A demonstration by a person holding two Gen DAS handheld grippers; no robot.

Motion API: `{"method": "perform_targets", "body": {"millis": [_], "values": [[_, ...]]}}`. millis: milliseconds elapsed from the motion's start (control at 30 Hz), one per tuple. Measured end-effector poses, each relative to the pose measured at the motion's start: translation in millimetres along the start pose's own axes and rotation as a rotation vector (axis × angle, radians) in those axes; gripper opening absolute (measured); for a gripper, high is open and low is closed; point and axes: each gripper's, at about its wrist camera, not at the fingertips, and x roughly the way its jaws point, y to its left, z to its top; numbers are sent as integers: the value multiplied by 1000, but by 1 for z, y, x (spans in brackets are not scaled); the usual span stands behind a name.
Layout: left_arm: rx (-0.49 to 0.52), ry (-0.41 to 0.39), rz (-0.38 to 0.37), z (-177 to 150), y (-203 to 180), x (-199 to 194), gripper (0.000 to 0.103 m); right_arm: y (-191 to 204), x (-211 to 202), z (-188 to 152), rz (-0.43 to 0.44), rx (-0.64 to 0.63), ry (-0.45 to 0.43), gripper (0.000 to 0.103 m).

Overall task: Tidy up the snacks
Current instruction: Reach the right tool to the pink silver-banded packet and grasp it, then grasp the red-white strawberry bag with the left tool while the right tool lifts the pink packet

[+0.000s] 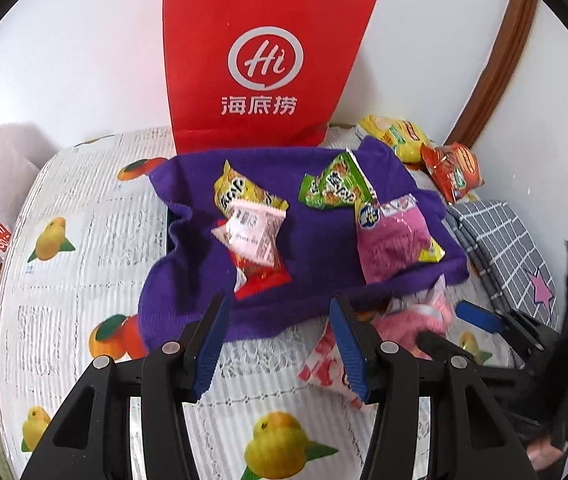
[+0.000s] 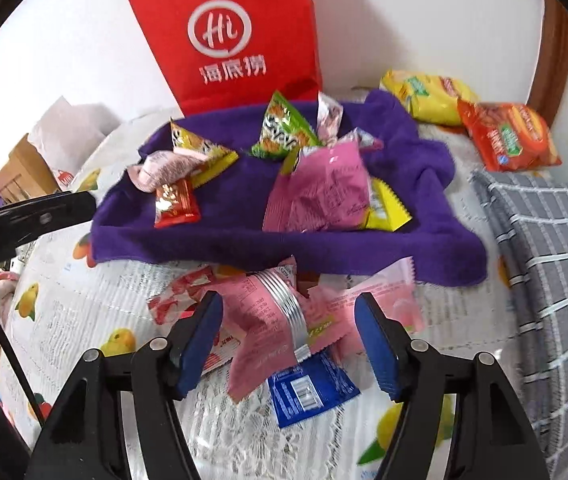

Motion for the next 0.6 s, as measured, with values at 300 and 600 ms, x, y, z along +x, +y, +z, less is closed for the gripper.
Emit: {"method": "perform_targets", "body": {"millis": [300, 600], "values": [[-10, 49, 1, -16, 2, 18, 50, 9, 9, -16, 31, -50, 38, 40], [30, 103, -27, -34, -16, 42, 50, -14, -43, -27, 87, 63, -53, 40]]}}
